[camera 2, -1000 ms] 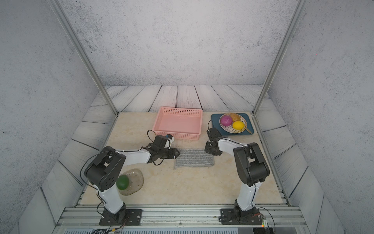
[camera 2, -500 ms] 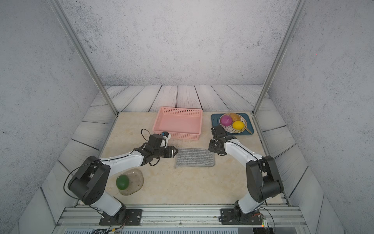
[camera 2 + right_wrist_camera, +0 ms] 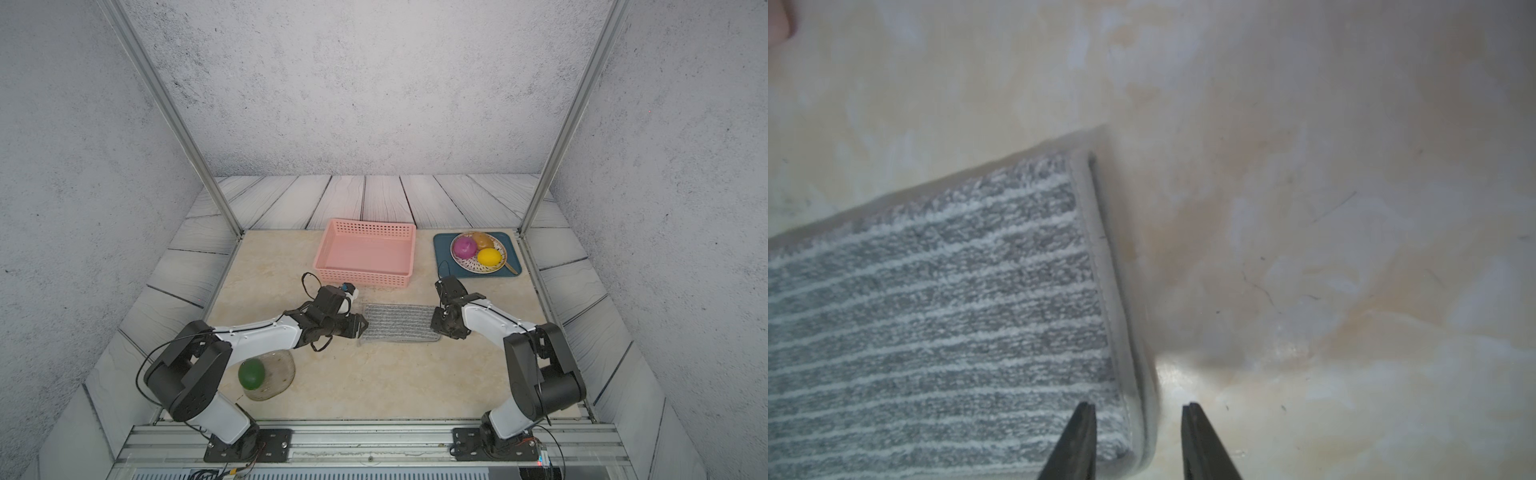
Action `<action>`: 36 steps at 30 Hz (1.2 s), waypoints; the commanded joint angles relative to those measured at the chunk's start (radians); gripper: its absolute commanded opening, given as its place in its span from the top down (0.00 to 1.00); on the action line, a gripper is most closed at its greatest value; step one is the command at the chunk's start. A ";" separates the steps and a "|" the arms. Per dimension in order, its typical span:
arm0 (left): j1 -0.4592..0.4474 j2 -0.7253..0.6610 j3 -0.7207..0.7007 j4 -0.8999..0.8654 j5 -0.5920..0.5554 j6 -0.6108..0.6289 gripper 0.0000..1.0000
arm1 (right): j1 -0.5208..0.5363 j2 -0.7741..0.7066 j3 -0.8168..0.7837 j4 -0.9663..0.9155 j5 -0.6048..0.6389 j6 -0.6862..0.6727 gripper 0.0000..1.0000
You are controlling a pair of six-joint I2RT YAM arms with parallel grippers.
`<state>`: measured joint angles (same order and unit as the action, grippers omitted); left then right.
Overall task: Fold the square dishcloth
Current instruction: Fold the cleaning item at the center of the board.
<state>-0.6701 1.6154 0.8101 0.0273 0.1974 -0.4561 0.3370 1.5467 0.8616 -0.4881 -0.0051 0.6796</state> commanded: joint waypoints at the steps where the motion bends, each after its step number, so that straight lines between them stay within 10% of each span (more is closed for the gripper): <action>1: -0.002 0.030 -0.018 -0.012 -0.015 -0.001 0.45 | -0.004 0.012 -0.026 0.036 -0.040 0.027 0.68; 19: -0.010 0.067 -0.051 0.049 0.051 -0.061 0.52 | -0.001 -0.028 -0.028 -0.027 0.044 -0.007 1.00; 36: -0.029 0.084 -0.044 0.182 0.175 -0.170 0.58 | 0.025 -0.111 0.083 -0.224 0.178 -0.157 1.00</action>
<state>-0.6922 1.6752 0.7547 0.1699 0.3359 -0.6018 0.3477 1.4609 0.9142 -0.6563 0.1371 0.5594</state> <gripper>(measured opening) 0.419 0.047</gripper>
